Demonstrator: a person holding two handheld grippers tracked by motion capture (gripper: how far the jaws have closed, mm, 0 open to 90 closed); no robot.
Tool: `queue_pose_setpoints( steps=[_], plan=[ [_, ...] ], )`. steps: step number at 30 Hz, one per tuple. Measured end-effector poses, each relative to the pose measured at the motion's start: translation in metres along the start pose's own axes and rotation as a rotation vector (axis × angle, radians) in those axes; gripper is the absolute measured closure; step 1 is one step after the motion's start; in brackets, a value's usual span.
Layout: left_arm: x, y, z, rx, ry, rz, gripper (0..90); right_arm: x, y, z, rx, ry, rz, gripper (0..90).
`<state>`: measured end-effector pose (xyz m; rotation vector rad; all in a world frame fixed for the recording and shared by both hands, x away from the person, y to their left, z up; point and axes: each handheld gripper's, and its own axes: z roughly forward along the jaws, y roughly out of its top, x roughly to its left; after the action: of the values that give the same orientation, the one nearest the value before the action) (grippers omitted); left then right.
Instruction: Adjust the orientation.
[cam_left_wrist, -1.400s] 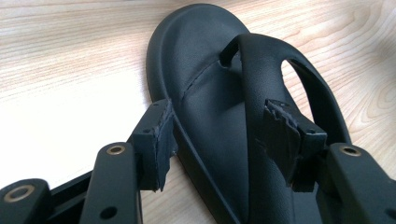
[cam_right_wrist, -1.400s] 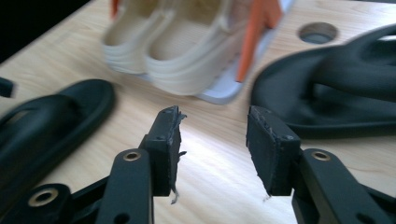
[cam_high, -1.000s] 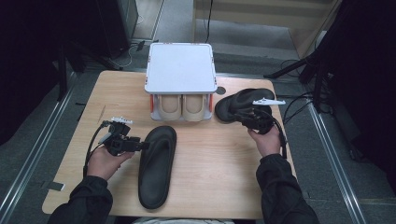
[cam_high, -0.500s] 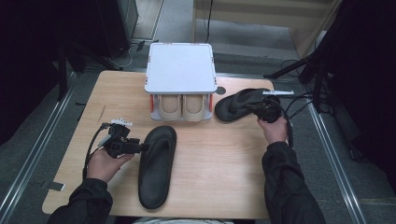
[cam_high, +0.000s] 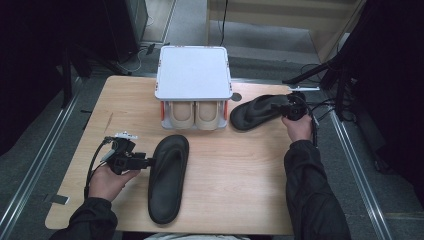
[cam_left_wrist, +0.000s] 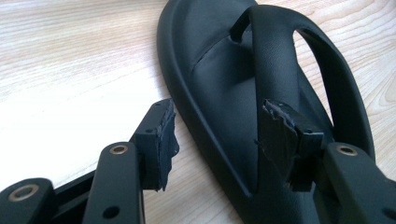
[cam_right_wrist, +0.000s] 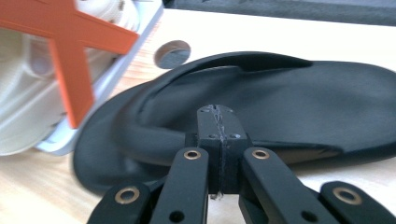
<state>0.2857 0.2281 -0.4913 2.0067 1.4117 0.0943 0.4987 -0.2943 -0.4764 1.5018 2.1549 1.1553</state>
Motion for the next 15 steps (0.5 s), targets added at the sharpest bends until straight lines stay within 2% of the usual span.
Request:
queue_pose_setpoints(
  steps=[3, 9, 11, 15],
  plan=[
    [0.001, -0.003, -0.001, 0.001, 0.006, -0.004, 45.6, -0.006, 0.003, 0.006, 0.035, -0.012, 0.009, 90.0],
    [0.002, -0.006, -0.002, -0.003, 0.005, -0.008, 45.5, -0.02, 0.002, 0.013, 0.018, -0.065, 0.019, 90.0],
    [0.001, -0.007, -0.002, -0.005, 0.005, -0.009, 45.4, -0.026, 0.004, 0.014, 0.041, -0.053, 0.044, 90.0],
    [0.002, -0.007, -0.002, -0.01, 0.009, -0.007, 44.9, -0.027, 0.004, 0.016, 0.045, -0.059, 0.037, 90.0]
  ],
)
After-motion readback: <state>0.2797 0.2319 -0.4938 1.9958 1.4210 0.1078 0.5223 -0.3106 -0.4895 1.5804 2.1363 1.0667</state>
